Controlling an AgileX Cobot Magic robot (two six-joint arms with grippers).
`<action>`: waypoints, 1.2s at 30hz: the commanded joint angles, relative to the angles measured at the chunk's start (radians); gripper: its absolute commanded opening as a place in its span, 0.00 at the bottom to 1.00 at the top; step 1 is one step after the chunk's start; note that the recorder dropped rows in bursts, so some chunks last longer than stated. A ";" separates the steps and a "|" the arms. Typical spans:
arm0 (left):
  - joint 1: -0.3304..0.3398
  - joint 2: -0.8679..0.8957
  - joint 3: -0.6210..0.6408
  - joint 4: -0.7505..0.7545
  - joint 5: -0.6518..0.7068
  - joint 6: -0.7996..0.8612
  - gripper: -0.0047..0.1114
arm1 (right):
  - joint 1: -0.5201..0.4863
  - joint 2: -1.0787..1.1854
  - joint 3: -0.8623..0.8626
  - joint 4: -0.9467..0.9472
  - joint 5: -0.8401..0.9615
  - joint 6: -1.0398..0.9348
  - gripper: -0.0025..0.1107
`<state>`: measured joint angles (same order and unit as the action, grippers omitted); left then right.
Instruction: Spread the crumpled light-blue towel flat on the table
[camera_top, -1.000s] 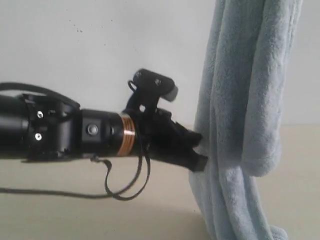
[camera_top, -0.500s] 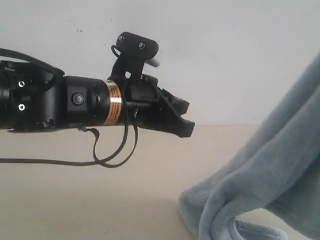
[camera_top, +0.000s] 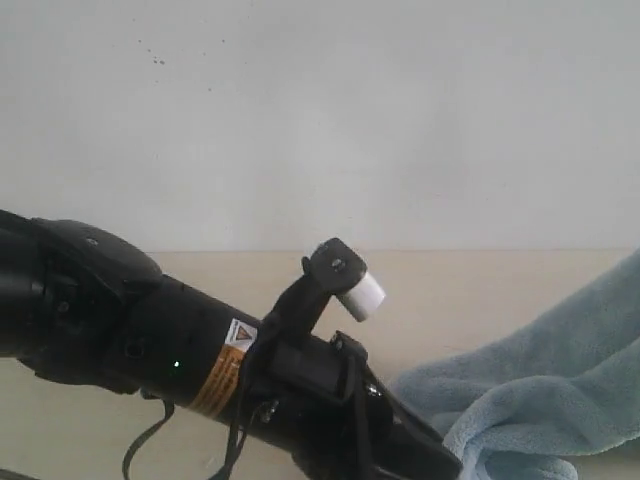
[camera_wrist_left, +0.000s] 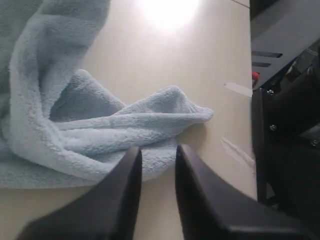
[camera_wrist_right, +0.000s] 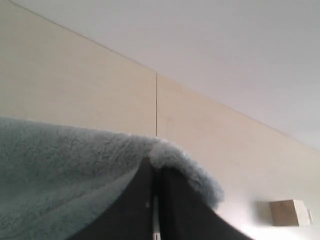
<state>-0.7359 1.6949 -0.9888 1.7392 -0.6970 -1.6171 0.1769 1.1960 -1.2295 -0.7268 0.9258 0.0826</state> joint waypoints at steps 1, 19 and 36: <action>-0.079 0.015 0.005 0.005 -0.005 -0.014 0.37 | -0.083 0.002 0.111 0.004 -0.035 0.052 0.02; -0.192 0.256 -0.009 -0.146 0.272 0.140 0.42 | -0.148 0.019 0.259 0.034 -0.201 0.148 0.02; -0.192 0.358 -0.110 -0.329 0.278 0.203 0.42 | -0.147 0.019 0.259 0.098 -0.238 0.139 0.02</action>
<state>-0.9208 2.0333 -1.0943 1.4394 -0.4243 -1.4212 0.0324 1.2182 -0.9753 -0.6345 0.7032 0.2226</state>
